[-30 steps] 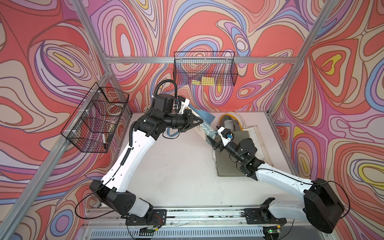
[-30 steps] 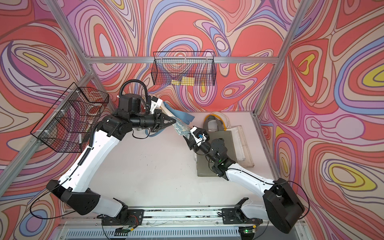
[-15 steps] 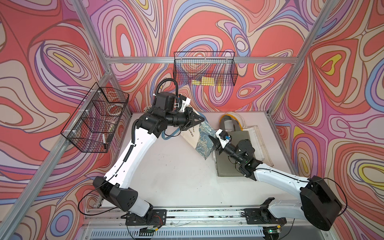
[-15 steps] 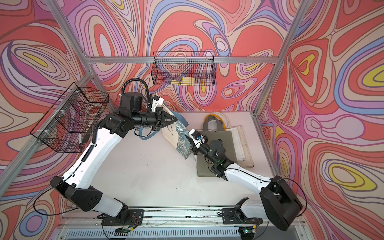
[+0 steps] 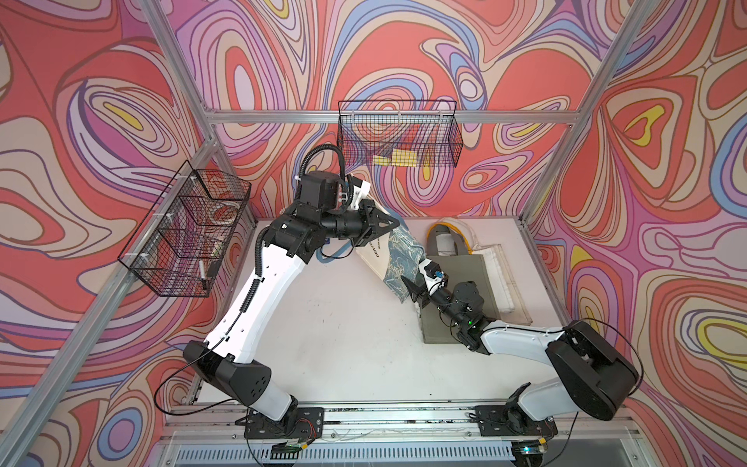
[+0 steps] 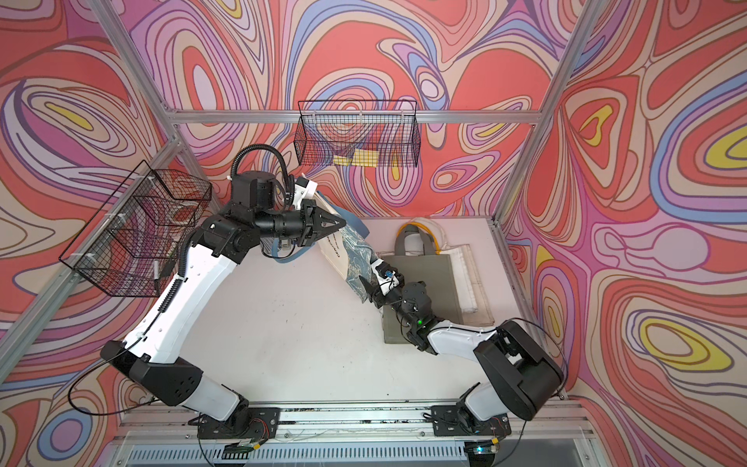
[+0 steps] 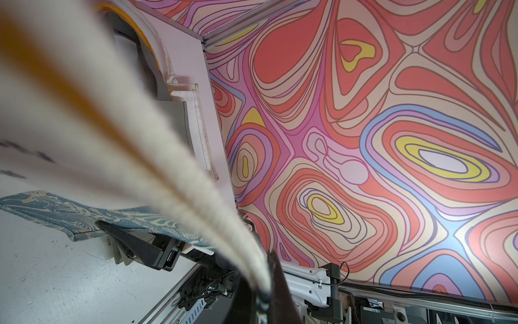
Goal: Put away the canvas bag
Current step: Press the canvas bag.
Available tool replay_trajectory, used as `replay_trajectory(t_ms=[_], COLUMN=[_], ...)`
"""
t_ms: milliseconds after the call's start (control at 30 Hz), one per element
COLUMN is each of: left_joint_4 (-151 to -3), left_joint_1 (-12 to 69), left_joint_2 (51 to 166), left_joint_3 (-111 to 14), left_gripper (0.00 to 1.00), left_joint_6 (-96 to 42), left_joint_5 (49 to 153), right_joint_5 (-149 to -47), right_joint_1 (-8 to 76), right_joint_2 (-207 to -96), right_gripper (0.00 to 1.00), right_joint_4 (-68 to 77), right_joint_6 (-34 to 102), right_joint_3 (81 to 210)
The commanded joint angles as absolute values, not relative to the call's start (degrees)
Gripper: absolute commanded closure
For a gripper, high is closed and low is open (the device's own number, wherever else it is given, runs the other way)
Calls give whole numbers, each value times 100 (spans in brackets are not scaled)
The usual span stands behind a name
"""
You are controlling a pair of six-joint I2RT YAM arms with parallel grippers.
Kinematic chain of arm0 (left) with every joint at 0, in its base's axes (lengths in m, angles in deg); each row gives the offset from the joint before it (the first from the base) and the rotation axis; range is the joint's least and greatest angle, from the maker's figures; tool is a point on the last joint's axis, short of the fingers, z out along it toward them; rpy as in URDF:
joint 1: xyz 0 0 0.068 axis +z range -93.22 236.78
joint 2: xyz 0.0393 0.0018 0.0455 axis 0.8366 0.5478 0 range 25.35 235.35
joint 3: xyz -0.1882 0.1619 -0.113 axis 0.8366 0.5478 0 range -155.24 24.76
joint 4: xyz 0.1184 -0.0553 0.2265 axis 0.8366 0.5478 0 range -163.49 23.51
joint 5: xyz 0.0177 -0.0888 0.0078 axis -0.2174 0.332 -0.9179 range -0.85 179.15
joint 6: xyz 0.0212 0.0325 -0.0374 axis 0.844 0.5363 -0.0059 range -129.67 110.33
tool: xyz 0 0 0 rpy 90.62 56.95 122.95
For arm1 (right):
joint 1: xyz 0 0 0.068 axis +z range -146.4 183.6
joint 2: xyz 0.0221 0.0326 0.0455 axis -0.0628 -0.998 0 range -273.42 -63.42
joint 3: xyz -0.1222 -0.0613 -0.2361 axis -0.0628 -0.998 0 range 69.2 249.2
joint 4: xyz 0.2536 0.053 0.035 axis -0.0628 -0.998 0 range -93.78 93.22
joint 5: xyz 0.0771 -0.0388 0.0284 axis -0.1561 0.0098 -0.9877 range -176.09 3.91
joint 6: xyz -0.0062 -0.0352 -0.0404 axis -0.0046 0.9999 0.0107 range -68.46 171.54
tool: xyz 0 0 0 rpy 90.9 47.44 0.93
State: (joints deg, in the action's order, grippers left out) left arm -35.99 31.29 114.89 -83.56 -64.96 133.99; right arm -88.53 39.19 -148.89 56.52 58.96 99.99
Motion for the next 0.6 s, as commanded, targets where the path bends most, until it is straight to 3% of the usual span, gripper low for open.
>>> replay_trajectory(t_ms=[0, 67, 333, 567], left_joint_4=[-4363, -4385, -4137, -3168], left_joint_1=[3128, 3123, 3174, 3359], left_joint_2=[11396, 11396, 11396, 11173], left_joint_3=[-8748, -8773, -8880, -8565], left_gripper=[100, 100, 100, 100], left_joint_6=[-6624, -6636, -6461, -5632], left_joint_5=[13774, 13784, 13741, 13237], right_joint_5=[-8765, -8791, -8681, -7688], right_joint_1=[3877, 3867, 3809, 3801], right_joint_2=[-15192, -15299, -15381, -14503], right_gripper=[38, 45, 98, 100], right_joint_4=[5661, 5817, 5993, 4952], right_joint_6=[5695, 5659, 5777, 6986], right_joint_3=[9912, 9918, 9893, 10052])
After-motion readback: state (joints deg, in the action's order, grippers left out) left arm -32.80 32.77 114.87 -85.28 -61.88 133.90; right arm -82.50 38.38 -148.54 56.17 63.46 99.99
